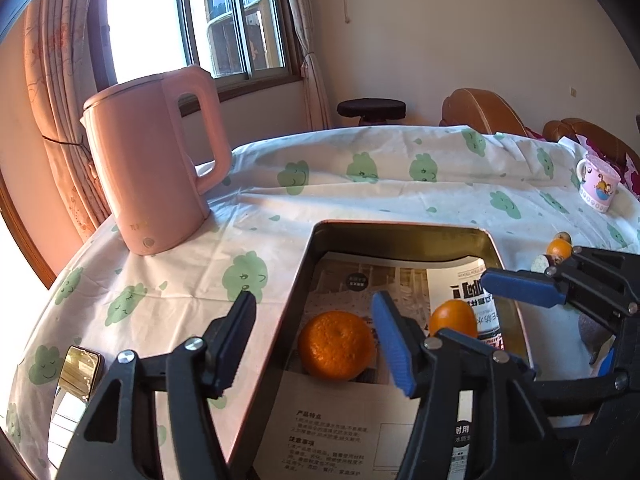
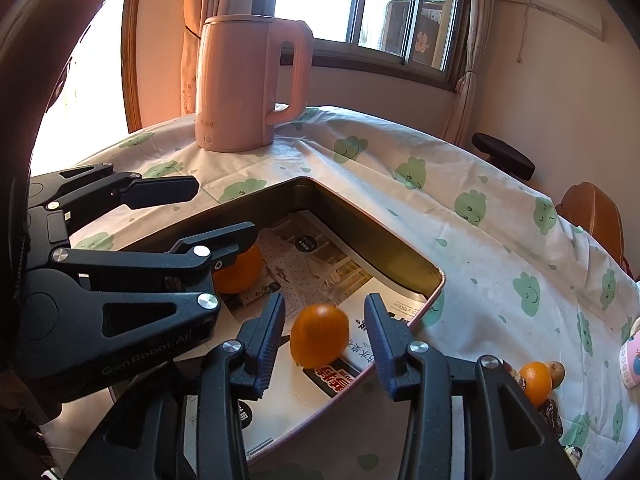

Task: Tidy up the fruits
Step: 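Lower the mandarin into the tin box and open the left tool while the right tool releases its orange there, then grasp the purple beet with the left tool while the right tool grasps a brown kiwi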

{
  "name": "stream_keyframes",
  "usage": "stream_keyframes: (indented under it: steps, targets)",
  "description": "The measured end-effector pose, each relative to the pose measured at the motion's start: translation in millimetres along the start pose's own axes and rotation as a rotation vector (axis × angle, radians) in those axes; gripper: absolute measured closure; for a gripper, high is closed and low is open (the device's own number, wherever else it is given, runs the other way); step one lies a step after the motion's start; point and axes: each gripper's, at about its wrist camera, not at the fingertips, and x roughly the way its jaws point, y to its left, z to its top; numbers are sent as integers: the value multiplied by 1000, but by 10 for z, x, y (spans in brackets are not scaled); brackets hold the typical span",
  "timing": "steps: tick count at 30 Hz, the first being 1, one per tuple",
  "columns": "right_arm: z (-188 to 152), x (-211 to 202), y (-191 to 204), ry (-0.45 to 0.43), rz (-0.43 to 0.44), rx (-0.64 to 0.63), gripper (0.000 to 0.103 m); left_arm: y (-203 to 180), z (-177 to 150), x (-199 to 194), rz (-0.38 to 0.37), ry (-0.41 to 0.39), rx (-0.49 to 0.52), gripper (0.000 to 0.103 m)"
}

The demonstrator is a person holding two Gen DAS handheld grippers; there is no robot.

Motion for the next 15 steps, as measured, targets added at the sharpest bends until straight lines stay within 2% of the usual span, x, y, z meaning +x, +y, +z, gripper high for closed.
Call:
stream_keyframes:
  steps: [4, 8, 15]
  targets:
    - [-4, -43, 42, -16, -5, -11, 55, 9, 19, -87, -5, -21, -4, 38]
    - [-32, -107, 77, -31, -26, -14, 54, 35, 12, -218, -11, -57, -39, 26]
    - [-266, -405, -15, -48, -100, -21, 49, -52, -39, -476, -80, -112, -97, 25]
